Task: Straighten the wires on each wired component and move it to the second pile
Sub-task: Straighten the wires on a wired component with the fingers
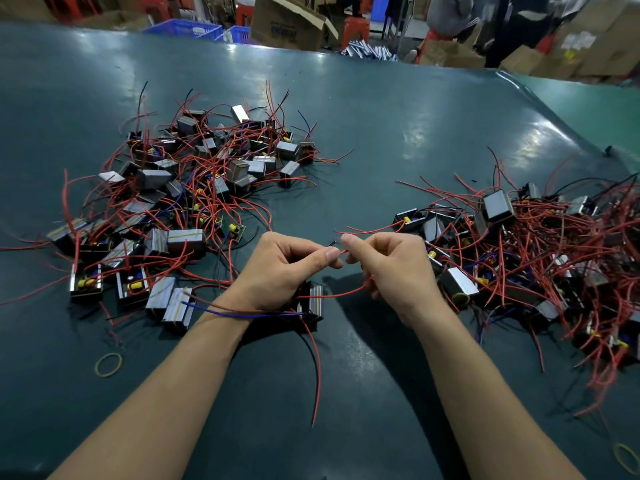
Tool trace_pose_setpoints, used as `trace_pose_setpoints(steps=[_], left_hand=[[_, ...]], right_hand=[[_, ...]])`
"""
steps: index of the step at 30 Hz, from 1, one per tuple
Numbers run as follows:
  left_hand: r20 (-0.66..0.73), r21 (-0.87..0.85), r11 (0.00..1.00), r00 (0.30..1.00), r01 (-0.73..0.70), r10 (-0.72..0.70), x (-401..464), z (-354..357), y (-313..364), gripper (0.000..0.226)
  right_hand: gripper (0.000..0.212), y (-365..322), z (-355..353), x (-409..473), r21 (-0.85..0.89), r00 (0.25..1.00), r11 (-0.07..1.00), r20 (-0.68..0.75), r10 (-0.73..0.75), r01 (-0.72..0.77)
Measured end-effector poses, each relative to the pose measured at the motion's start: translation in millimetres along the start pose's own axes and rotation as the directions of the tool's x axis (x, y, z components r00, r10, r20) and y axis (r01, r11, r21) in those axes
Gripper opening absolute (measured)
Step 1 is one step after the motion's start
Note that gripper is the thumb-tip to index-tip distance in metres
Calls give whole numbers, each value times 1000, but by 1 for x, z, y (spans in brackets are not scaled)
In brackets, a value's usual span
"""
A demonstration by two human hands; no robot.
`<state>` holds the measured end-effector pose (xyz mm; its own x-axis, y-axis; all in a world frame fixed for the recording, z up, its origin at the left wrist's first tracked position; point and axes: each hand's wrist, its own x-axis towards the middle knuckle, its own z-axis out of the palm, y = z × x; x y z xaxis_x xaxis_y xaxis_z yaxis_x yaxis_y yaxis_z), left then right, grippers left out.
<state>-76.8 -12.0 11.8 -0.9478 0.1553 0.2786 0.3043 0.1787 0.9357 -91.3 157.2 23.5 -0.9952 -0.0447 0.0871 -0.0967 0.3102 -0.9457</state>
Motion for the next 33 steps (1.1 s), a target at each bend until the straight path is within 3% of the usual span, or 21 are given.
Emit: trace_pose_setpoints(steps=[3, 5, 7, 9, 10, 13, 16, 21, 25, 27, 28, 29, 30, 31, 32, 33], left_hand=[[-19, -15, 1000, 1000, 11, -11, 0, 0, 1, 10], [-41, -26, 999, 999, 18, -19, 0, 0, 1, 9], [-46, -27, 999, 999, 25, -26, 0, 0, 2, 10], [-41, -23, 999, 998, 41, -42, 1, 1, 4, 13], [-37, -21, 999, 998, 47, -48, 1, 1, 4, 14], [-33, -28, 998, 997, 65, -66, 2, 1, 4, 16], [-27, -37, 997, 997, 69, -70, 1, 0, 4, 16], [-33, -69, 995, 997, 69, -72, 0, 0, 5, 18], [-31, -90, 993, 996, 76, -79, 0, 0, 7, 15], [-26, -111, 991, 996, 81, -85, 0, 0, 6, 19], [-26, -128, 988, 996, 82, -86, 0, 0, 5, 22], [-27, -131, 988, 996, 77, -81, 0, 0, 4, 23], [-29, -119, 990, 997, 68, -72, 0, 1, 3, 22], [-31, -94, 994, 998, 60, -63, 0, 1, 2, 19], [-35, -69, 996, 998, 54, -57, 1, 1, 0, 17], [-38, -48, 998, 998, 49, -51, 1, 2, -1, 15]], right_hand=[[37, 3, 9, -3, -374, 926, 873, -88, -368, 312], [37, 3, 9, -5, -398, 879, 820, -65, -472, 411], [35, 3, -2, -2, -280, 894, 858, 7, -448, 431], [19, 4, -16, 4, -181, 931, 913, 76, -357, 365], [13, 5, -22, 7, -188, 934, 915, 95, -344, 356], [33, 9, -23, 9, -242, 891, 858, 154, -427, 453], [22, 8, -20, 8, -257, 834, 794, 189, -518, 551], [11, 5, -22, 5, -252, 856, 822, 229, -463, 512], [22, -1, -16, 0, -187, 910, 904, 239, -337, 384], [32, -4, -9, -1, -17, 970, 990, 203, -133, 139], [35, -7, -5, -1, 139, 976, 987, 211, 47, -78], [36, -8, -1, 0, 310, 932, 896, 275, 234, -316], [34, -11, 2, 1, 442, 851, 735, 369, 373, -514], [33, -13, 4, 2, 509, 784, 598, 434, 443, -619], [32, -14, 5, 3, 527, 758, 545, 448, 474, -652], [32, -14, 6, 2, 480, 800, 640, 374, 469, -600]])
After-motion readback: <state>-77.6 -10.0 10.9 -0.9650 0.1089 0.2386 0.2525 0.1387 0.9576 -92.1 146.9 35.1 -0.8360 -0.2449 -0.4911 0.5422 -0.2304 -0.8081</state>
